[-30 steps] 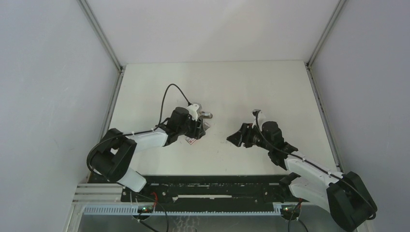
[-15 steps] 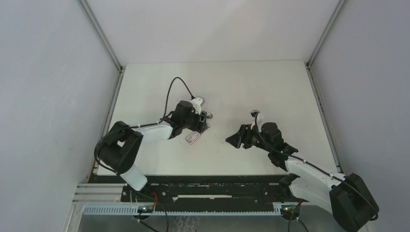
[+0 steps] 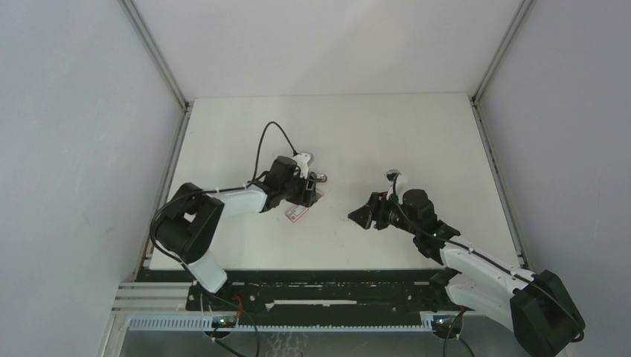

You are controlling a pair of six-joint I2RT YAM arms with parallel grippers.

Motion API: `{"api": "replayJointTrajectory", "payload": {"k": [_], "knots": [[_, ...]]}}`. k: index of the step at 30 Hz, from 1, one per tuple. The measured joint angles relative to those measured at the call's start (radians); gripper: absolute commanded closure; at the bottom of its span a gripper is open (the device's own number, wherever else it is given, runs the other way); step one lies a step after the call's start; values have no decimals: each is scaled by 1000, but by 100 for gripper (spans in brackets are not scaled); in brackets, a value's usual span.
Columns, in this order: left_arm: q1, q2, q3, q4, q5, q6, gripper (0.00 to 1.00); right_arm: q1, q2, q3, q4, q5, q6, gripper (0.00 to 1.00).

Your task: Load the staples into the stapler

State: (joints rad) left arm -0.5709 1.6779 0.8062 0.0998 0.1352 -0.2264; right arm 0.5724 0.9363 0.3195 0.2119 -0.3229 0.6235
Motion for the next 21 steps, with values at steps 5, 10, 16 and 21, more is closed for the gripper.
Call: {"api": "replayJointTrajectory", "payload": {"k": [5, 10, 16, 21], "knots": [[-2, -13, -30, 22, 56, -53, 35, 4, 0, 0, -3, 3, 0, 40], [-21, -46, -86, 64, 105, -121, 36, 7, 0, 0, -4, 5, 0, 40], [-74, -97, -150, 89, 123, -219, 36, 19, 1, 15, -39, 35, 0, 42], [-132, -135, -209, 129, 137, -324, 36, 43, 41, 76, -114, 119, 0, 47]]}}
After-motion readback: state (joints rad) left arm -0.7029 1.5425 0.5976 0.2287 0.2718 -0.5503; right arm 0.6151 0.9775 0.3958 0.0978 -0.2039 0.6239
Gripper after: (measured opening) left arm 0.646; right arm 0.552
